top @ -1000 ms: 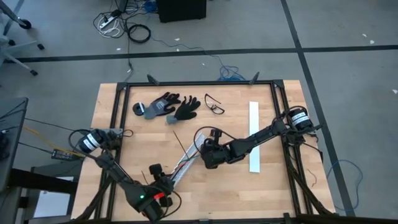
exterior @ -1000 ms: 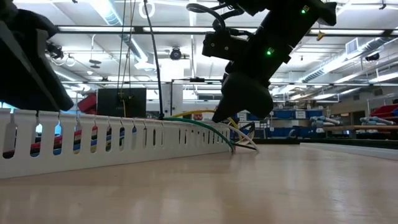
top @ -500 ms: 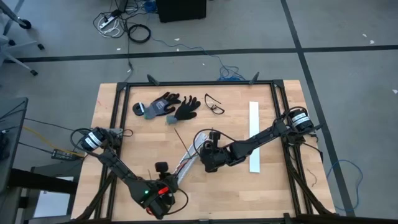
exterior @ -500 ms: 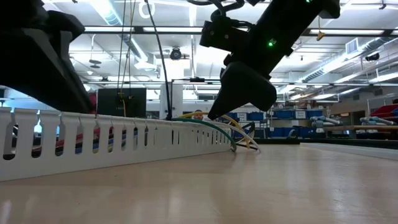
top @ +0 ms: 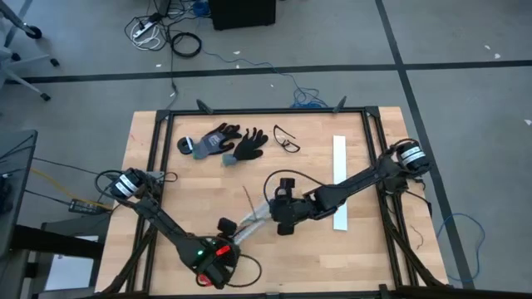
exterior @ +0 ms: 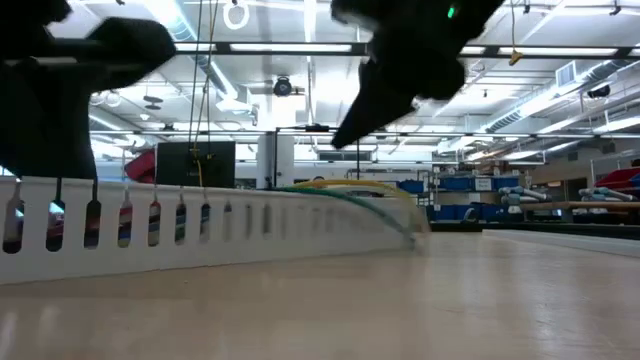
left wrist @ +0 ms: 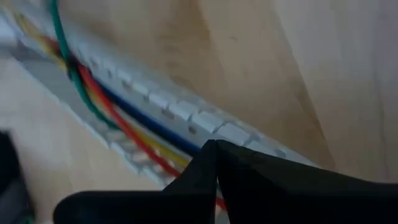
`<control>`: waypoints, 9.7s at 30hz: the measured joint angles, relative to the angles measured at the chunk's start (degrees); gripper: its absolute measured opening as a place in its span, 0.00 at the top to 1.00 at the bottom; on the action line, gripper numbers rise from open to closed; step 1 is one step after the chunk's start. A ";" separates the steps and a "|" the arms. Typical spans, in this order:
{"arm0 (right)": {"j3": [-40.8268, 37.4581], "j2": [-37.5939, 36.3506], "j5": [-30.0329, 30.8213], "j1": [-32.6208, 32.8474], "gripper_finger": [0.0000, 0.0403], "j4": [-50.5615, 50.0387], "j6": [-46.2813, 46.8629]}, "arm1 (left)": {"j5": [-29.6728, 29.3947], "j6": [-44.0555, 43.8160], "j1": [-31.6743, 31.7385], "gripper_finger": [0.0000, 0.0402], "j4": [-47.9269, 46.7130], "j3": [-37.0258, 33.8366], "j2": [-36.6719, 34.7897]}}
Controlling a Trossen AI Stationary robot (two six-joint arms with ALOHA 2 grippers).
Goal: Ziptie cables
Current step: Put the ziptied cables in a white cable duct
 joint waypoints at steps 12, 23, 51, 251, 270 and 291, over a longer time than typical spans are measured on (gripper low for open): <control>0.02 -8.74 -6.17 4.40 1.00 -1.79 2.79 | 23.75 9.85 6.41 1.00 -2.79 4.04 0.28; -2.08 -6.65 -8.77 11.11 1.00 -5.78 14.64 | 24.16 8.84 7.83 1.00 -1.67 4.02 0.52; -2.16 5.30 13.02 13.16 1.00 -14.47 27.25 | 27.27 6.51 8.09 1.00 1.03 4.02 1.51; 1.85 8.24 4.49 -5.95 1.00 4.79 -25.33 | 25.45 5.13 -0.82 1.00 10.28 4.09 1.53; 1.92 9.73 -9.57 -11.04 1.00 12.45 -31.22 | 25.58 4.28 -1.07 1.00 10.59 4.09 1.55; 1.79 1.65 -15.72 -10.16 1.00 0.33 -32.77 | 27.43 3.58 -2.33 1.00 5.84 4.07 1.55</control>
